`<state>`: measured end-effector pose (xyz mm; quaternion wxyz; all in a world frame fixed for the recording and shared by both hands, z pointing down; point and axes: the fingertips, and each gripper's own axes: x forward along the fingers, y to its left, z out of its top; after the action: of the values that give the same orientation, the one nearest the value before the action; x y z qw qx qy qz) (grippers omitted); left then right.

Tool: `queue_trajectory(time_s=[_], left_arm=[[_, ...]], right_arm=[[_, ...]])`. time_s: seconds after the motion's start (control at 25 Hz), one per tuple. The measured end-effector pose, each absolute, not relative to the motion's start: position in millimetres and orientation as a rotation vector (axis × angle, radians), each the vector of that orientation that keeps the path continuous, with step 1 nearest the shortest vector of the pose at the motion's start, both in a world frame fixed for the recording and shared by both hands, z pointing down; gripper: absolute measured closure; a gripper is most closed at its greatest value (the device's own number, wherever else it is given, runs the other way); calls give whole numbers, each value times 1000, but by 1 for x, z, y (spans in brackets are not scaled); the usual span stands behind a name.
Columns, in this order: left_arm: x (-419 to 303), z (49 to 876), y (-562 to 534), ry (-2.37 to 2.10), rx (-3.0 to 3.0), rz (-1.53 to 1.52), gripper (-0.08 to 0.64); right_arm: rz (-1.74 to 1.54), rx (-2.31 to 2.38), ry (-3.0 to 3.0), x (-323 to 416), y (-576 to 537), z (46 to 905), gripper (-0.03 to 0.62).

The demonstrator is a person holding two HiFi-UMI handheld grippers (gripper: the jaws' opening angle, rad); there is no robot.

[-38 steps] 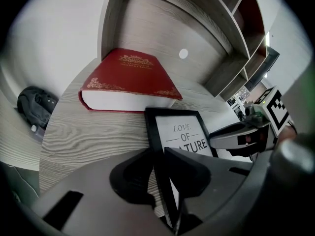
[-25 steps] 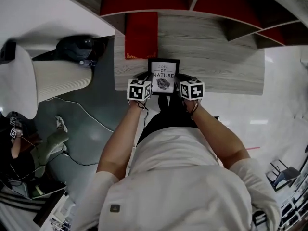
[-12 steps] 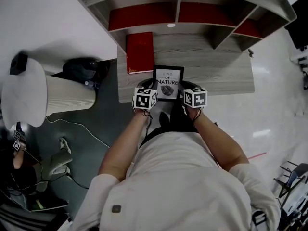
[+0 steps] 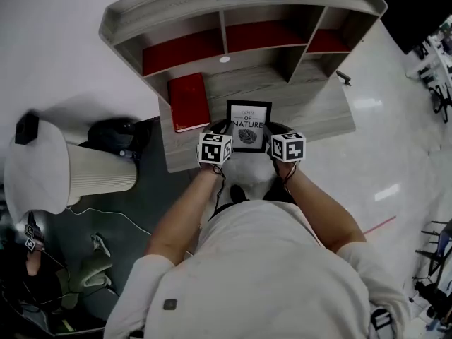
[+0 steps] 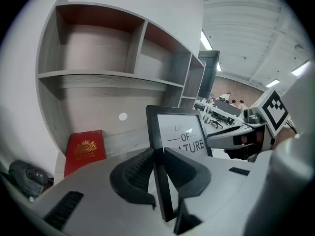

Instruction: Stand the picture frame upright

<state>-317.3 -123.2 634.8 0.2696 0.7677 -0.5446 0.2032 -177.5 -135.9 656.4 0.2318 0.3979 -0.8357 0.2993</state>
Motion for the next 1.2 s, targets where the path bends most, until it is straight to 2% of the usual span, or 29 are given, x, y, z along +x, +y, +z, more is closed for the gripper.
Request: queue_trajectory(time_s=[0.88, 1.2], left_arm=[[-96, 599, -223, -1498, 2144, 466, 476], [-42, 599, -236, -1506, 2151, 470, 476]], right_arm=[[723, 1204, -2369, 45, -234, 616, 517], [726, 1216, -2387, 99, -247, 616, 518]])
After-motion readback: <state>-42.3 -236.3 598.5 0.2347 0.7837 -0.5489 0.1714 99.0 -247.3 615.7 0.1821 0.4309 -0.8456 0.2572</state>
